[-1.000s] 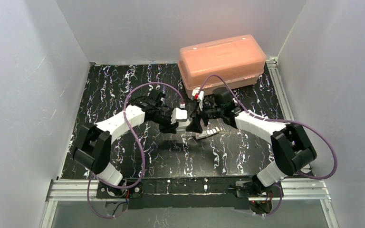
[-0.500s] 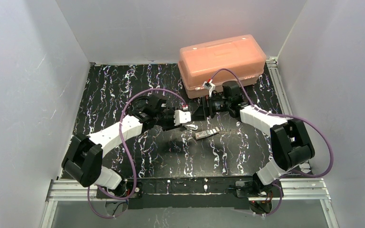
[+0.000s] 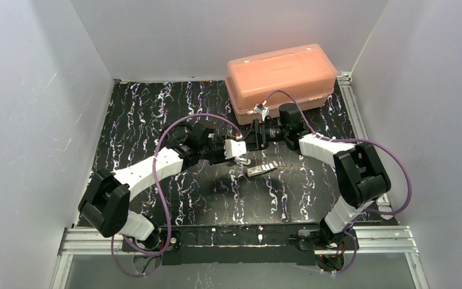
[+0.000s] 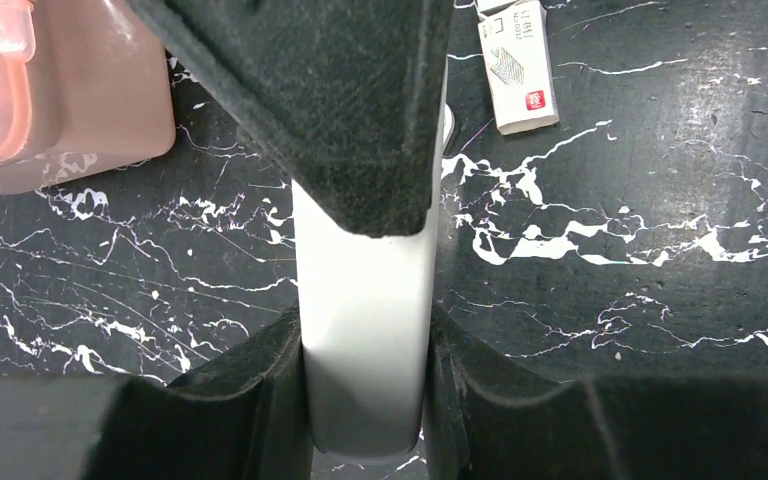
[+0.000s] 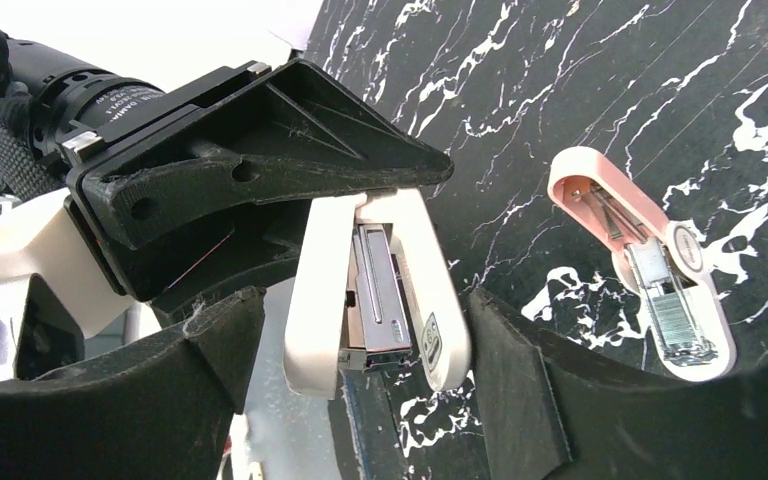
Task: Load the staples into the stapler
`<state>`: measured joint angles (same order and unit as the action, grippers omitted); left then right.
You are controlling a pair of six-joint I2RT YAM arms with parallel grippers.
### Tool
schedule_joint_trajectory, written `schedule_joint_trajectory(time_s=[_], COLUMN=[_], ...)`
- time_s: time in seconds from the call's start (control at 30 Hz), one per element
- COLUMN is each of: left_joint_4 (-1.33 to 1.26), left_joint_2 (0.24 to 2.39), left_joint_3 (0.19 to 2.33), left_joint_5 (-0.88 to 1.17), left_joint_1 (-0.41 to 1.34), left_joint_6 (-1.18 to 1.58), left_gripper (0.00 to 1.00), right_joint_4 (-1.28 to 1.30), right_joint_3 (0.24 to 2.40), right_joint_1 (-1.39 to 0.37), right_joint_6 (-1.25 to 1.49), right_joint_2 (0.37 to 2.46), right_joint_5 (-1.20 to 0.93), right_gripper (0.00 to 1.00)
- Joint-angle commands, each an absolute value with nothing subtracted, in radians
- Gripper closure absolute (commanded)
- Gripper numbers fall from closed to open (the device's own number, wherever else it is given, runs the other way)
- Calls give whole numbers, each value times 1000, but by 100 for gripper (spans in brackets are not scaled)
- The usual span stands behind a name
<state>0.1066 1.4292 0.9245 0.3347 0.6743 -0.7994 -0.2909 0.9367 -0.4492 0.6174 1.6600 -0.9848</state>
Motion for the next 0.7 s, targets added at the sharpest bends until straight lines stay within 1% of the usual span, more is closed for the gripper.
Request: schedule_joint_trajectory(time_s=[0.0,0.23,0.3,0.33,0.37,0.4,0.43,0.5,0.63,0.67], left_joint_4=[70,40,28,25,23,20,16,15,30,43], left_joint_2=[1404,1407,1409,1410,1410,1409,1409,1408,1394,1389], left_joint_3=[952,939,930,925,920,915,910,906,907,909], left_joint_5=[308,284,279,278,278,277,278,278,304,313], left_joint_1=[684,689,689,689,689,690,690,690,690,690], left_joint_6=[-792,-798,-802,-804,-808,-809,-812,-813,-807,-809], left_gripper=[100,100,100,100,100,100,100,100,100,100], right_joint_4=[-375,-421,-462,-477,-490,-495,-478,-425,-412,-400], right_joint_3=[926,911,895,890,886,884,886,897,887,889], right_joint_1=[-451,-451,-451,-452,-452,-451,-451,-451,-446,-445], right_joint_6=[661,680,702,711,715,715,700,648,624,617], right_joint_2=[1679,1687,1684,1682,1681,1678,1669,1655,1616,1611], right_joint_5=[-1031,-1046,-1043,-1043,-1044,-1046,-1039,-1050,-1026,-1021], right_gripper=[21,31,36,41,54,81,99,99,99,91])
